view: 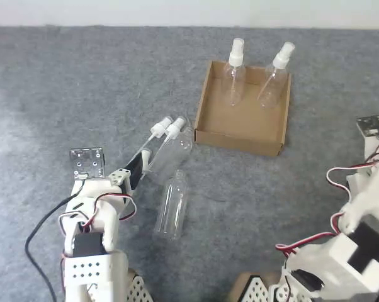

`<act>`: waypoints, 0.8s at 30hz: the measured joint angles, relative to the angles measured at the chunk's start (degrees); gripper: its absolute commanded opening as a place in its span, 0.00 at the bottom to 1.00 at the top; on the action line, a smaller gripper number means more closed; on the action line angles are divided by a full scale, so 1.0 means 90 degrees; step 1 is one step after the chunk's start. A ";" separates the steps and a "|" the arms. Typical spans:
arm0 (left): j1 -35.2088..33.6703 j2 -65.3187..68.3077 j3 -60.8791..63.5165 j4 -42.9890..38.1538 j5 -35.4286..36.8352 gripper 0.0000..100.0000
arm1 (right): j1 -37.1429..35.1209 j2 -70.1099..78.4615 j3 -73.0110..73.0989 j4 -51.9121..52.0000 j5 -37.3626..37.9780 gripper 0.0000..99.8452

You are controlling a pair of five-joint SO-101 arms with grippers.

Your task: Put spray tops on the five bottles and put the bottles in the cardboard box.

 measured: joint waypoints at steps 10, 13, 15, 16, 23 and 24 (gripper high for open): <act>0.0000 0.0000 0.0000 0.0000 0.0000 0.30 | 0.0010 0.0508 0.0000 -0.0039 0.0039 0.09; 0.0000 0.0000 0.0000 0.0000 0.0000 0.30 | 0.0078 0.0508 0.0000 -0.0049 0.0039 0.01; 0.0000 0.0000 0.0000 0.0000 0.0000 0.30 | 0.0127 0.0508 -0.0010 -0.0059 0.0039 0.01; 0.0000 0.0000 0.0000 0.0000 0.0000 0.30 | 0.0137 0.0508 -0.0029 -0.0059 0.0039 0.01; -0.0654 0.0000 -0.0723 0.0596 -0.0283 0.25 | -0.0186 -0.0576 -0.0186 0.0703 -0.0498 0.01; -0.0557 0.0000 -0.0996 0.0899 -0.0498 0.24 | -0.0342 -0.0879 -0.0176 0.0791 -0.0606 0.01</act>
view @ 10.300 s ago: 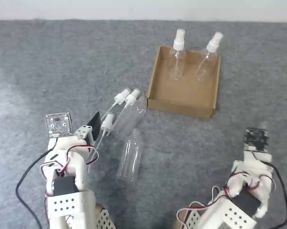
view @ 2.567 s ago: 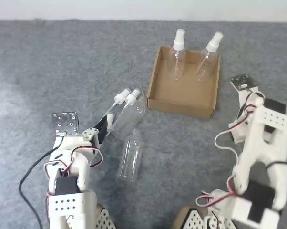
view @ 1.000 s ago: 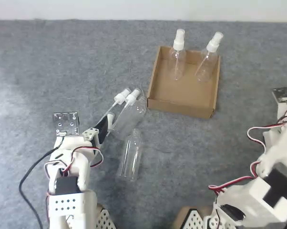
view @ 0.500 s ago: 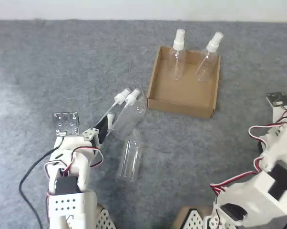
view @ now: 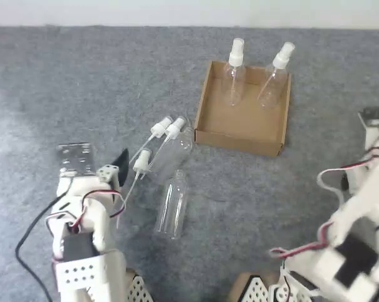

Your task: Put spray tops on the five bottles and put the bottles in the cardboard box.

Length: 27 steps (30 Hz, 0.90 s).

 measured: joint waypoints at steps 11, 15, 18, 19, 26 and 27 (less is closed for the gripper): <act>0.0469 0.2393 -0.3536 0.2774 -0.1172 0.22 | -0.2002 -0.3878 0.2559 0.0313 -0.0449 0.01; 0.0684 0.4816 -0.5001 0.3028 -0.1201 0.22 | -0.2335 -0.4825 0.2735 0.0752 -0.0449 0.01; 0.0938 0.6672 -0.6076 0.3048 -0.1201 0.22 | -0.2764 -0.5245 0.2735 0.1094 -0.0459 0.01; 0.1035 0.7267 -0.6379 0.3048 -0.1172 0.21 | -0.2911 -0.5324 0.2735 0.1201 -0.0449 0.01; 0.1338 1.0696 -0.7726 0.2862 -0.0996 0.17 | -0.3643 -0.5490 0.2735 0.1651 -0.0488 0.01; 0.1348 1.0969 -0.7814 0.2833 -0.0987 0.17 | -0.3692 -0.5490 0.2735 0.1651 -0.0488 0.01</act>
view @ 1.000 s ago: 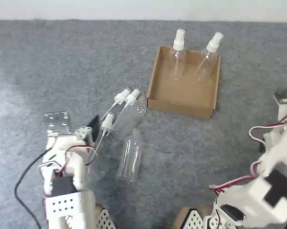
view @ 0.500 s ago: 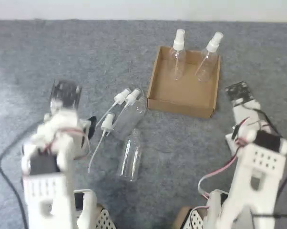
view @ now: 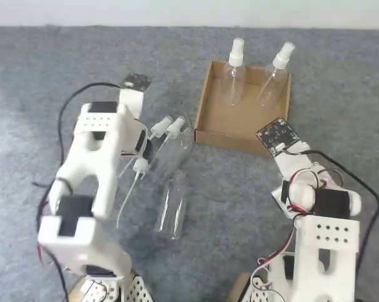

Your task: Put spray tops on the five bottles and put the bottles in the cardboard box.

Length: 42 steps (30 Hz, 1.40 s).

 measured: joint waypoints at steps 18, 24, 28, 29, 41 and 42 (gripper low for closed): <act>0.0098 0.0918 -0.0078 -0.0645 0.0361 0.09 | -0.0049 0.0000 0.0000 0.0000 0.0000 0.01; 0.0117 0.0879 -0.0078 -0.0586 0.0381 0.09 | -0.0039 0.0000 0.0000 0.0000 0.0000 0.01; 0.0088 0.0381 -0.0078 -0.0205 0.0381 0.09 | -0.0039 -0.0010 0.0000 0.0000 0.0000 0.01; 0.0088 0.0176 -0.0078 -0.0098 0.0381 0.09 | -0.0039 -0.0020 0.0000 0.0000 0.0000 0.01; 0.0098 -0.2305 0.0254 0.0567 0.0371 0.09 | -0.0039 -0.0039 0.0000 0.0000 0.0000 0.01; 0.0068 -0.2305 0.0449 0.0430 0.0361 0.09 | -0.0039 -0.0039 0.0000 0.0000 0.0000 0.01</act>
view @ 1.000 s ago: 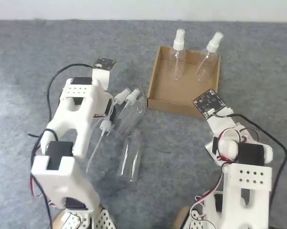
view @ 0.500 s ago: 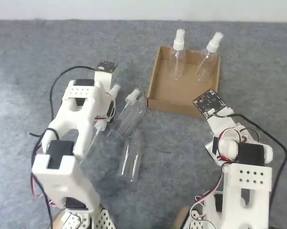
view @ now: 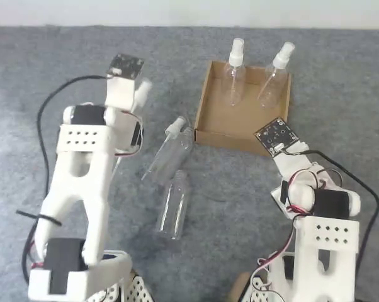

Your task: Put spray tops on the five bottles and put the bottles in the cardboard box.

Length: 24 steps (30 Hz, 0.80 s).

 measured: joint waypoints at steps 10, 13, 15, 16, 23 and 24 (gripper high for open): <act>-0.0606 0.1680 0.0977 -0.1475 -0.0361 0.16 | 0.0000 0.0000 0.0000 0.0000 0.0000 0.01; -0.0596 0.1944 0.0977 -0.1475 -0.0635 0.22 | -0.0020 0.0000 0.0000 0.0000 0.0000 0.01; -0.0654 0.1954 0.0967 -0.1475 -0.0645 0.23 | -0.0020 0.0000 0.0000 0.0000 0.0000 0.01; -0.0654 0.1954 0.0967 -0.1475 -0.0664 0.23 | -0.0010 0.0000 0.0000 0.0000 0.0000 0.01; -0.0635 0.1280 0.0967 -0.1270 -0.0713 0.23 | 0.0000 0.0000 0.0000 0.0000 0.0000 0.01; -0.0615 0.1104 0.0967 -0.1192 -0.0713 0.23 | 0.0000 0.0000 0.0000 0.0000 0.0000 0.01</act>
